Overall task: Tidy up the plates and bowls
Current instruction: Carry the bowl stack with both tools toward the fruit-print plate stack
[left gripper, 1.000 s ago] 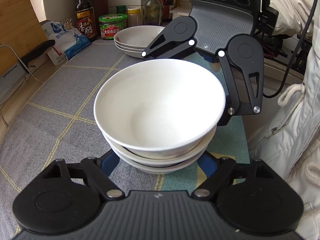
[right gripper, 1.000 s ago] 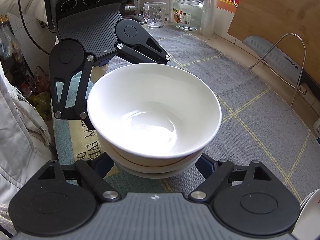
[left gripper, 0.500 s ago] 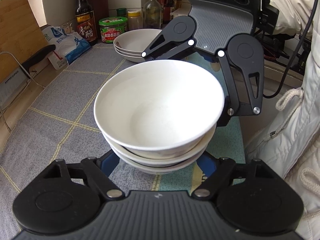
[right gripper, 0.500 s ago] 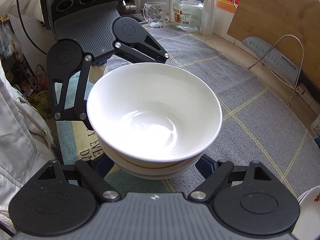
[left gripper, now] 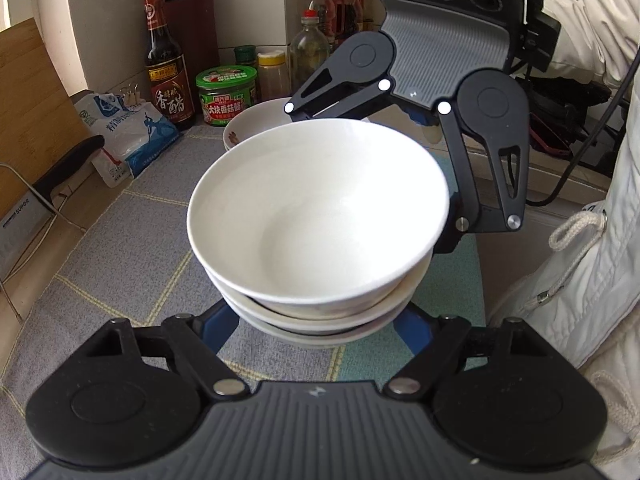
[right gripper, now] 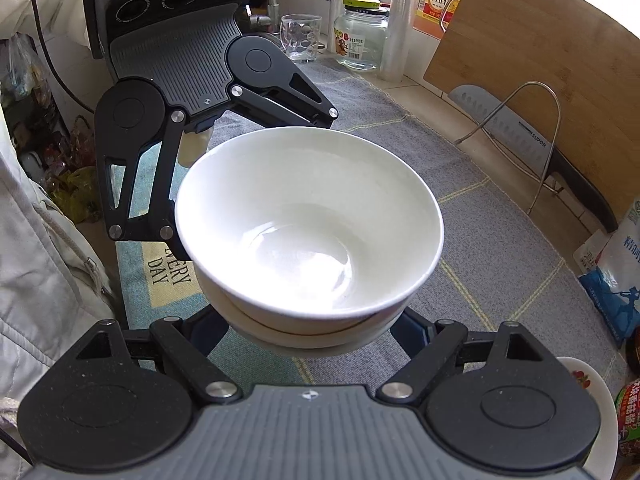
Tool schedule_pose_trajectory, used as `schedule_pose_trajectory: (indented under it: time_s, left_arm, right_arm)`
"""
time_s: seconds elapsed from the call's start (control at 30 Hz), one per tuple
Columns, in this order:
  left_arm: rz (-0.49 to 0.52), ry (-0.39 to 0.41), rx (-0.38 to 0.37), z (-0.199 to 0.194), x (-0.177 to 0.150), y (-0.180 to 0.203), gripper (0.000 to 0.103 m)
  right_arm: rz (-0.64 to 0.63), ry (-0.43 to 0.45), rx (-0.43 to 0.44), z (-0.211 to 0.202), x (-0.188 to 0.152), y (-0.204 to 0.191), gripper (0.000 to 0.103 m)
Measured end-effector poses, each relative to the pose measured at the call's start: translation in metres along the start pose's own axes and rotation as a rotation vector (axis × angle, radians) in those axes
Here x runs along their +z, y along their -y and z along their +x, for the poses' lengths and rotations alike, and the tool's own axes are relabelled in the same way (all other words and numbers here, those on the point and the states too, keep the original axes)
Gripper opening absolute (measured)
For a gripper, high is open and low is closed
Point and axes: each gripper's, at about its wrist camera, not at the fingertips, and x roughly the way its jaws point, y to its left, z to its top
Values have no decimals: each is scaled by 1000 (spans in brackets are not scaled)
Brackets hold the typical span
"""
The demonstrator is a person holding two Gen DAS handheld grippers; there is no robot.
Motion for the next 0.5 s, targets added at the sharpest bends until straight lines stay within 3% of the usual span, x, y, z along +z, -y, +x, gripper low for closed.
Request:
schedule_pose_trajectory:
  time_s: [0.5]
  left_arm:
    - [95,28,-10,65,92,6,84]
  right_arm:
    - [25,5,-81,-62,-58,65,90]
